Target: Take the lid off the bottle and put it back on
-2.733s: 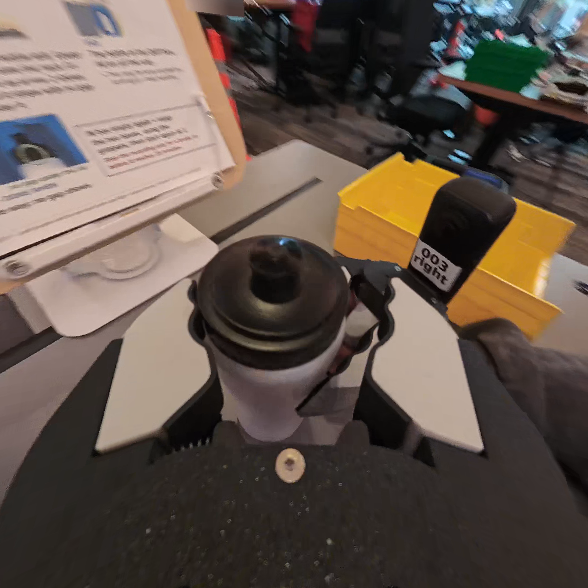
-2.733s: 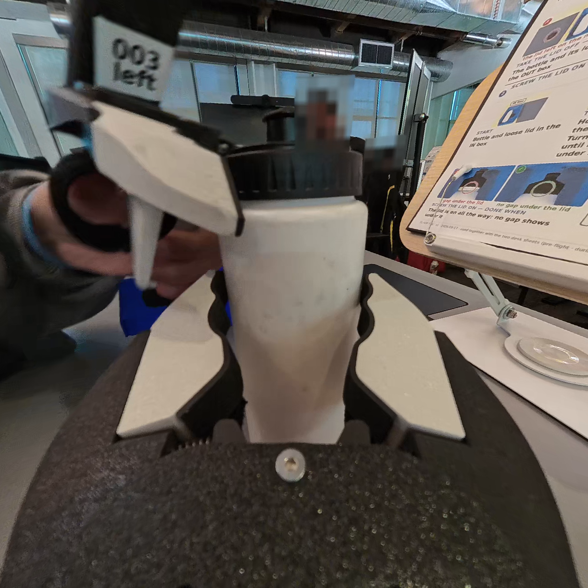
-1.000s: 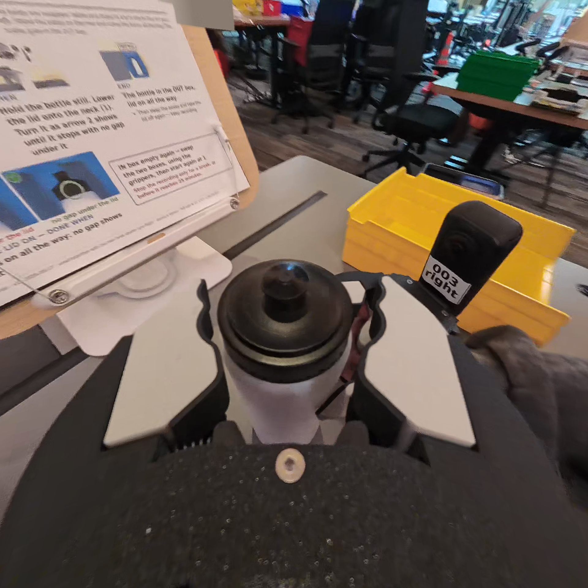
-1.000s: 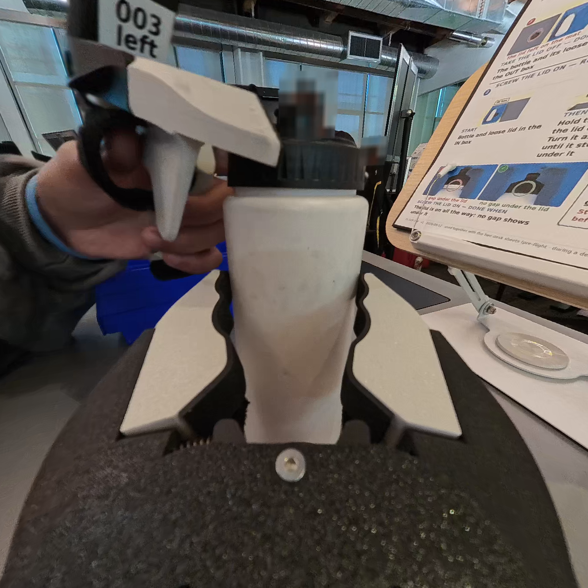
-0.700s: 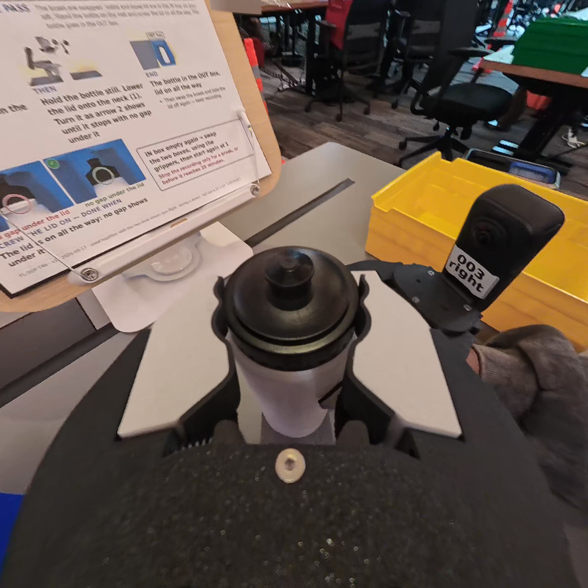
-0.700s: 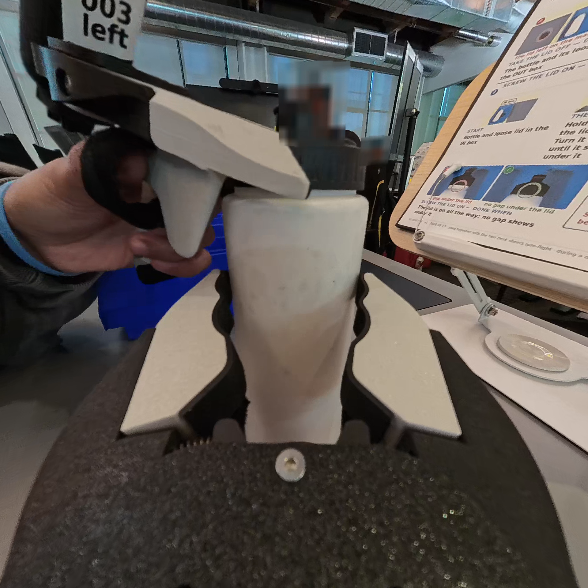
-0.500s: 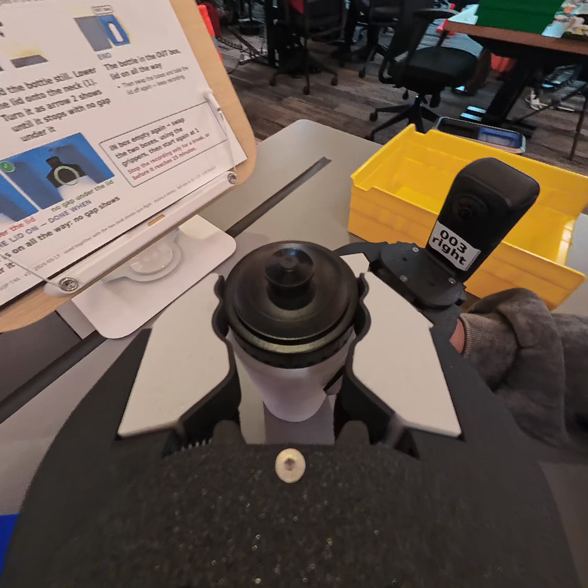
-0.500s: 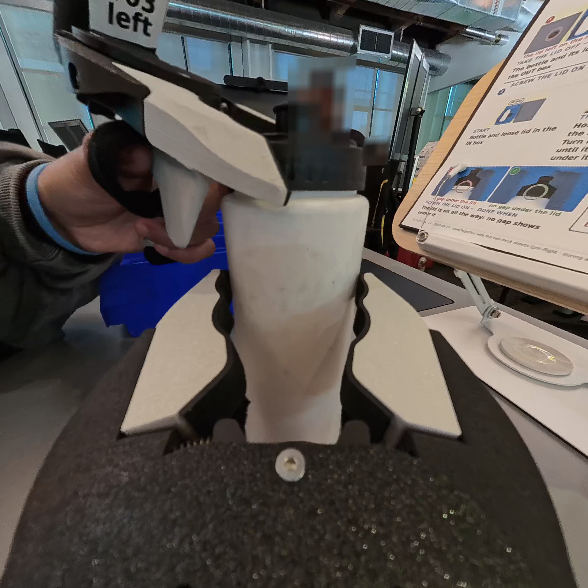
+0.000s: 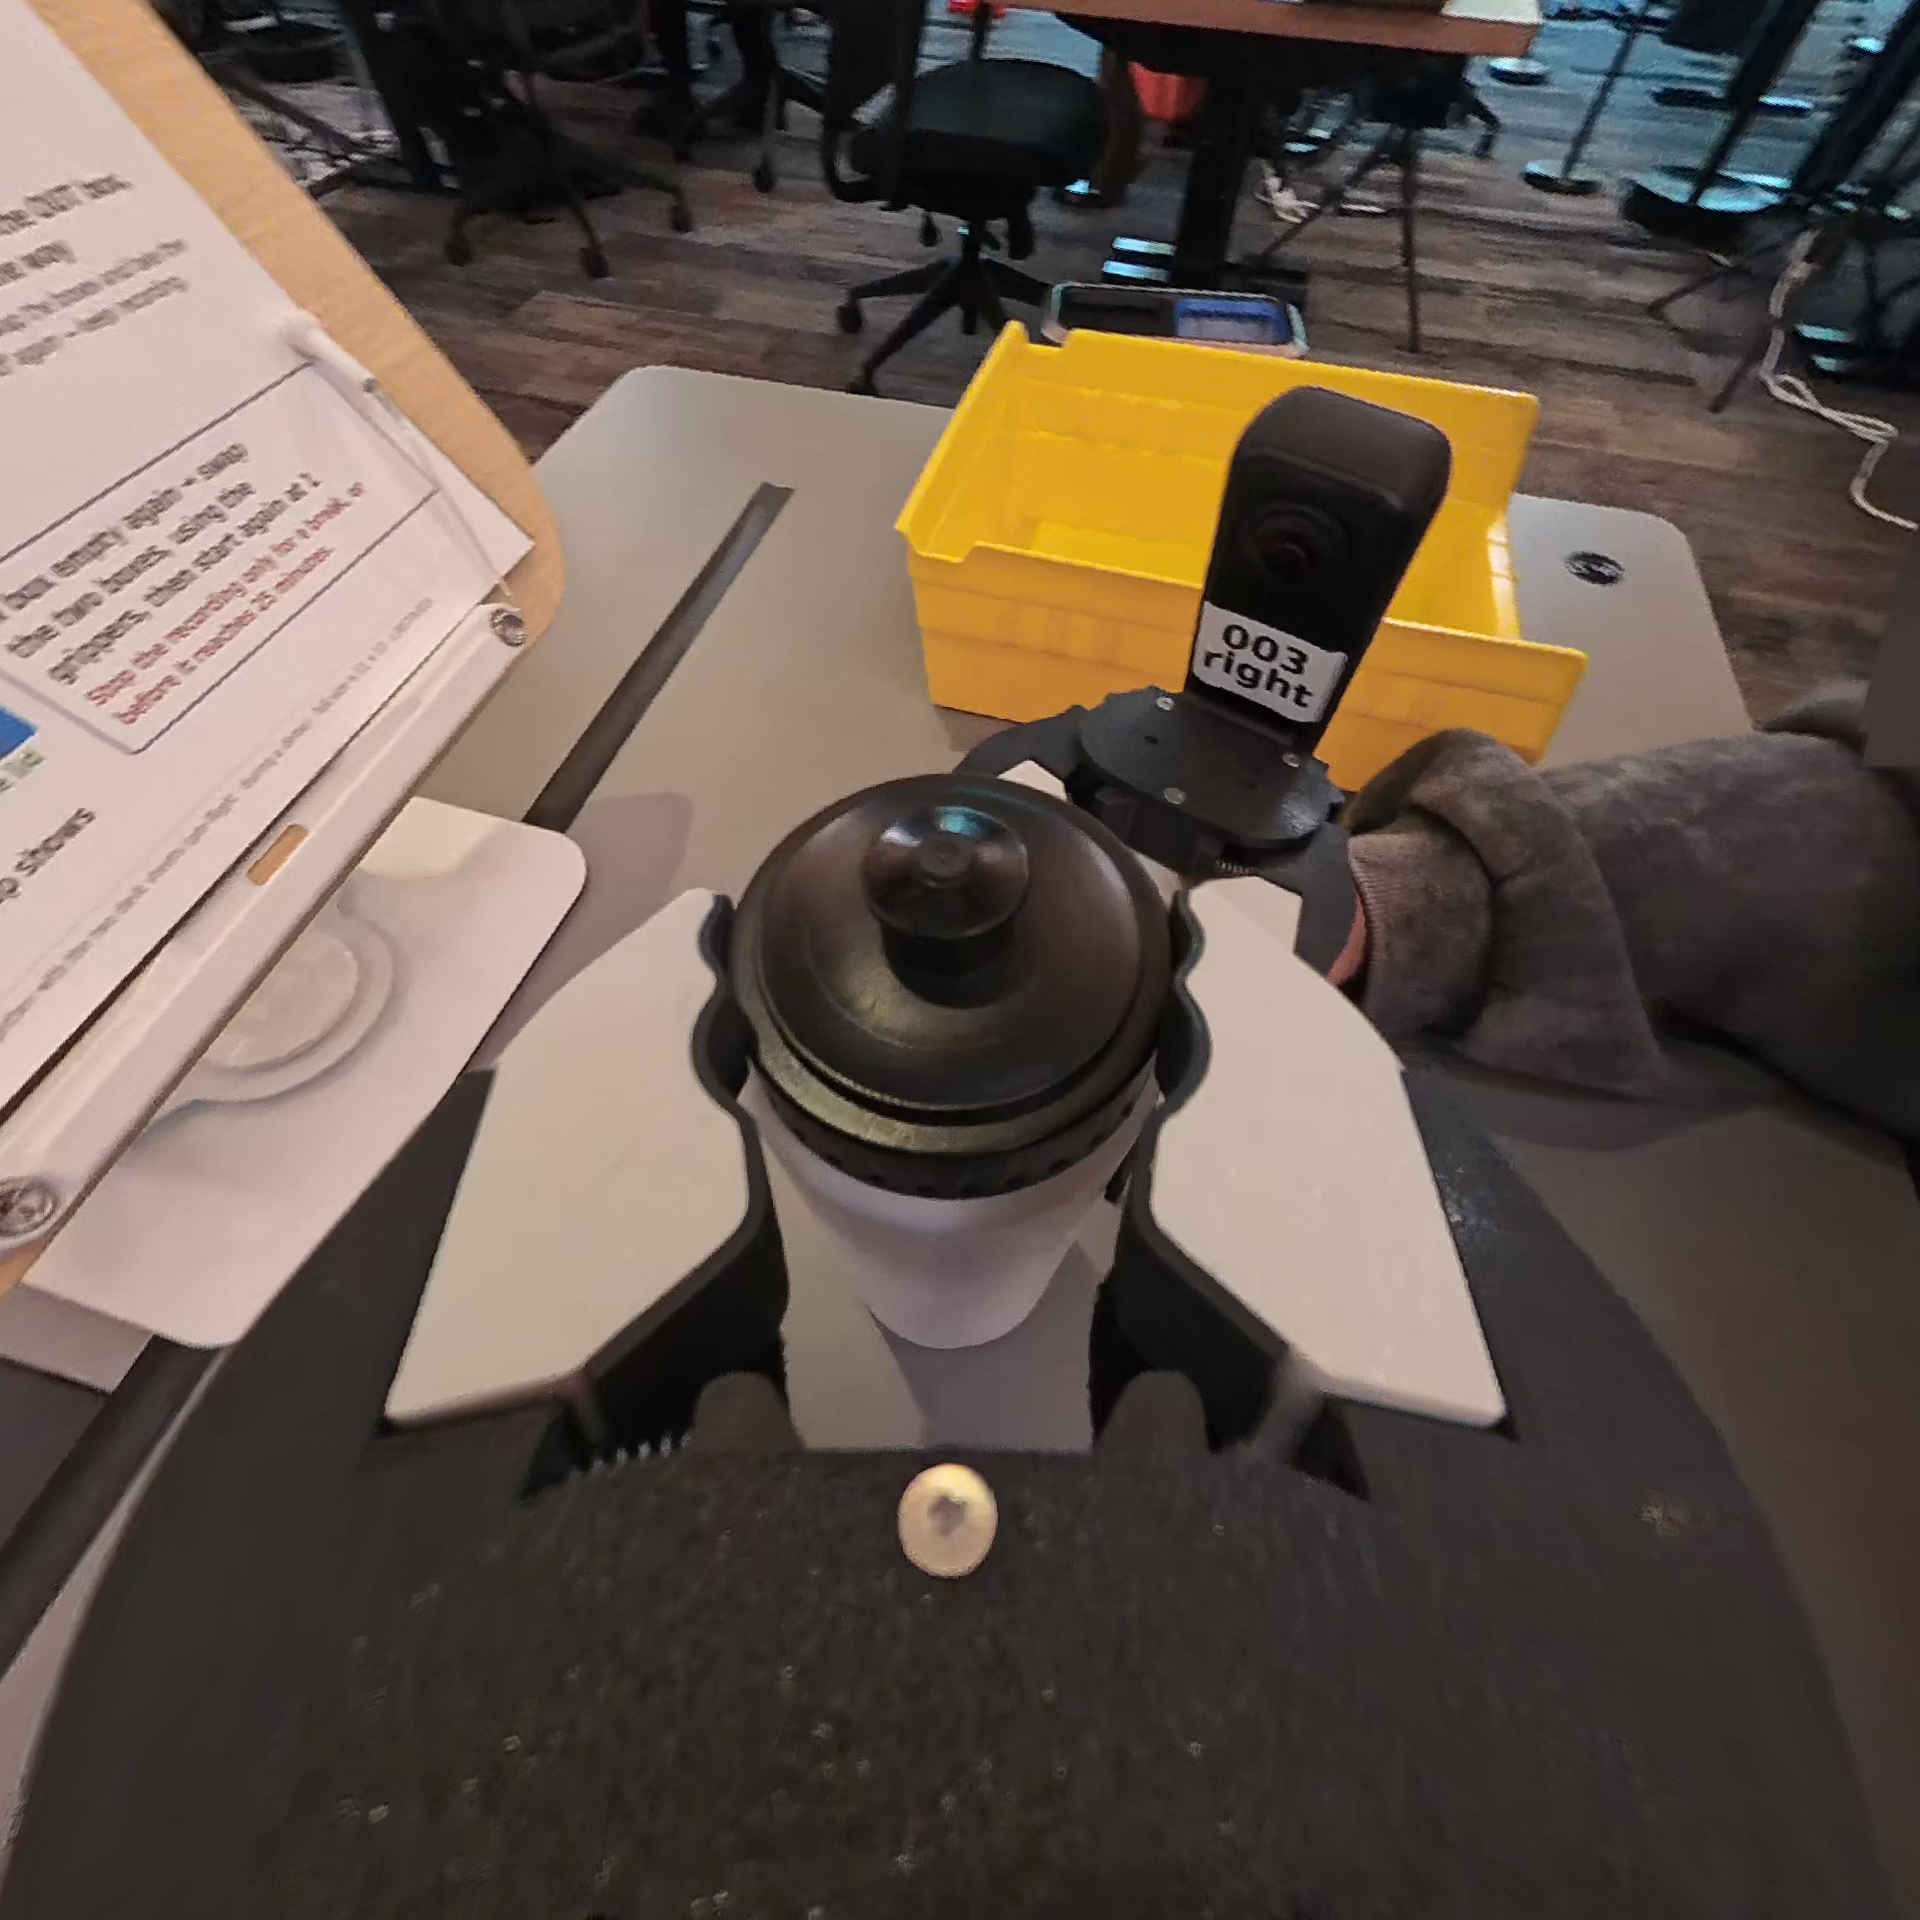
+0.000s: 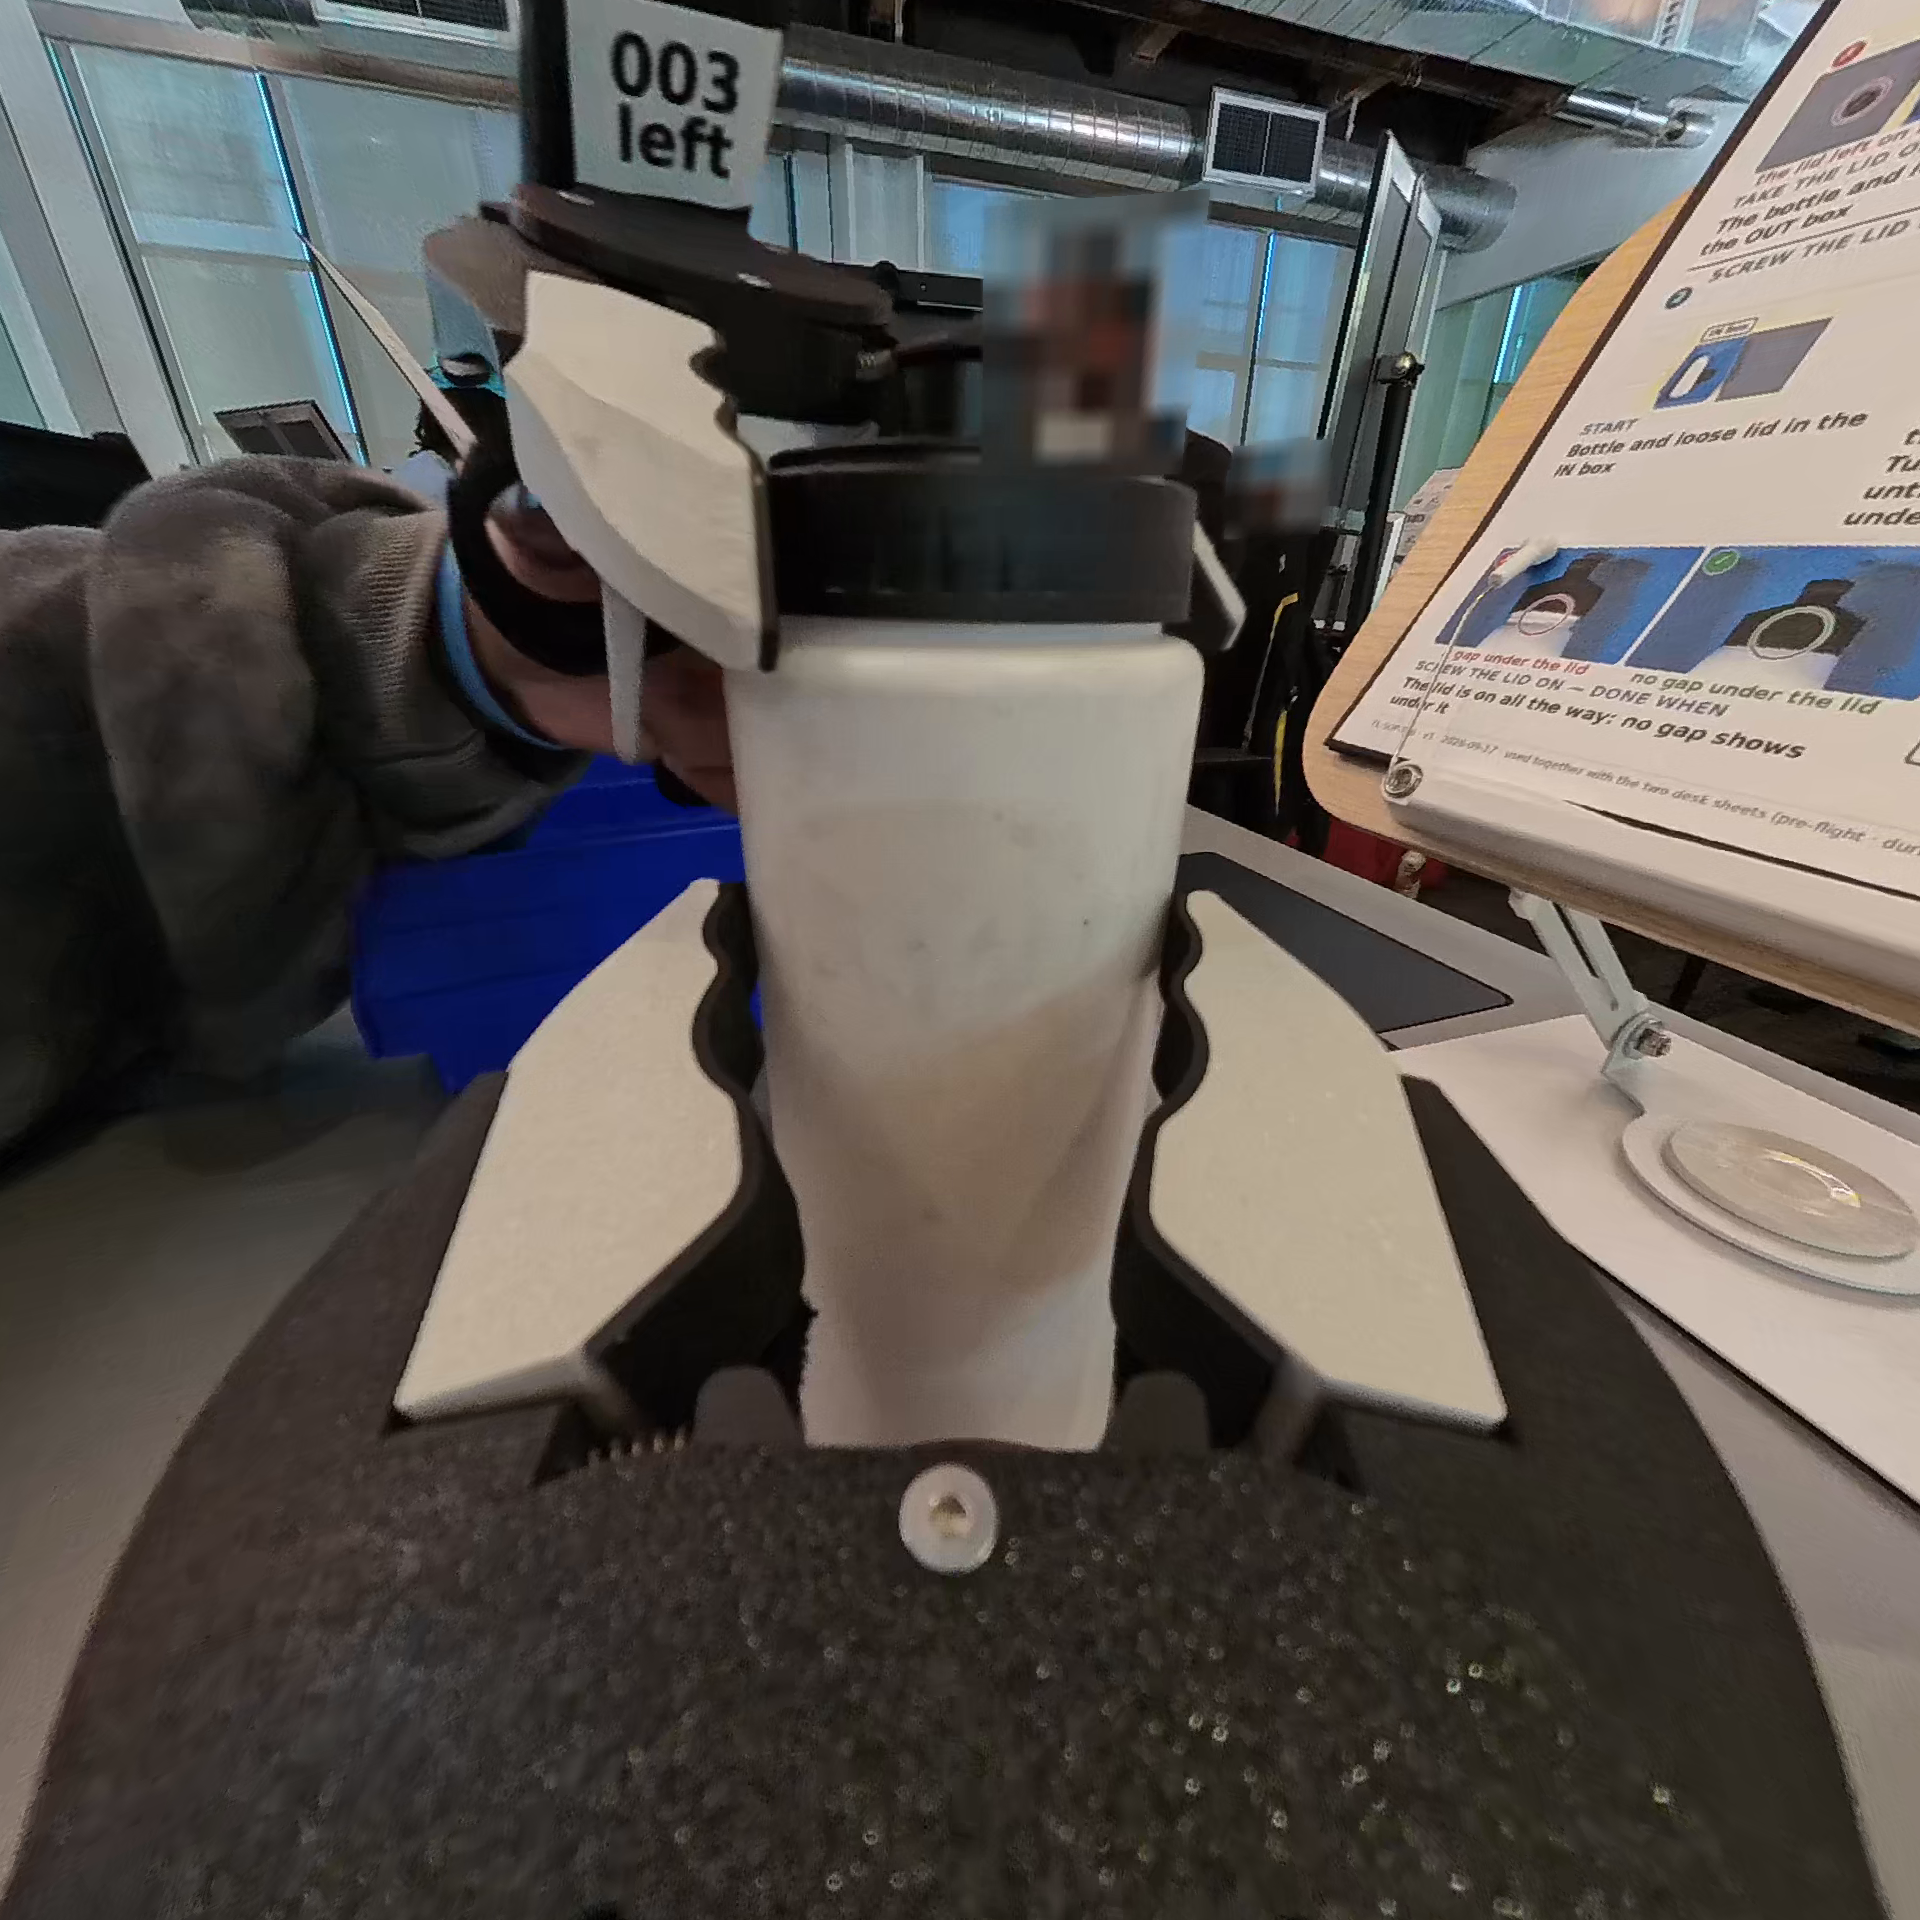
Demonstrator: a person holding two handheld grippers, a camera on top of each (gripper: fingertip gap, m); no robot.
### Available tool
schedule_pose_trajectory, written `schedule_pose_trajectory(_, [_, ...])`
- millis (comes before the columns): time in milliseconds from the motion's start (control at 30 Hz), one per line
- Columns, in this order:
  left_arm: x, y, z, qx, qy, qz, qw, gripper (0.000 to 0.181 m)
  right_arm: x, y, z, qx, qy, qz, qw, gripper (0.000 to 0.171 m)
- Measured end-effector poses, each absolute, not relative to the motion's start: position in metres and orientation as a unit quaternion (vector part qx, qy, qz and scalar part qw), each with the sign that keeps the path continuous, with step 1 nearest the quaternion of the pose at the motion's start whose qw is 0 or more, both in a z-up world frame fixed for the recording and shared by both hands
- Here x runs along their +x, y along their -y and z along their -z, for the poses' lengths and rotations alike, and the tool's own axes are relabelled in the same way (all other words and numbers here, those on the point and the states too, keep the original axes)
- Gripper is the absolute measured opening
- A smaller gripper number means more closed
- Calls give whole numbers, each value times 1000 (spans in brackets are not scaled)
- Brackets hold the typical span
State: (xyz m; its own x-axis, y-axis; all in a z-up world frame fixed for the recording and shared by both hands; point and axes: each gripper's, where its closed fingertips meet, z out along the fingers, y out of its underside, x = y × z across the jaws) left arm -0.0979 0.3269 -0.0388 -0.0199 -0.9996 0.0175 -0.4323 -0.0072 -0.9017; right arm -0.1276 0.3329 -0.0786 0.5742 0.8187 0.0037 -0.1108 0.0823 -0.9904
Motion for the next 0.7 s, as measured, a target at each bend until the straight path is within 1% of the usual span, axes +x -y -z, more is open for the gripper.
schedule_pose_trajectory(300, [-105,-318,39,-491,-689,441,300,78,-133,-331,79,-576,312,-360,664,75])
schedule_pose_trajectory(400, [-105,-316,38,-468,-699,455,292,78,-134,-331,79,-575,315,-361,663,75])
schedule_pose_trajectory(567, [-103,-319,34,-482,-664,467,329,77,-133,-331,79,-576,313,-361,664,75])
schedule_pose_trajectory(700, [-98,-324,18,-559,-564,441,418,80,-132,-333,78,-580,306,-354,667,75])
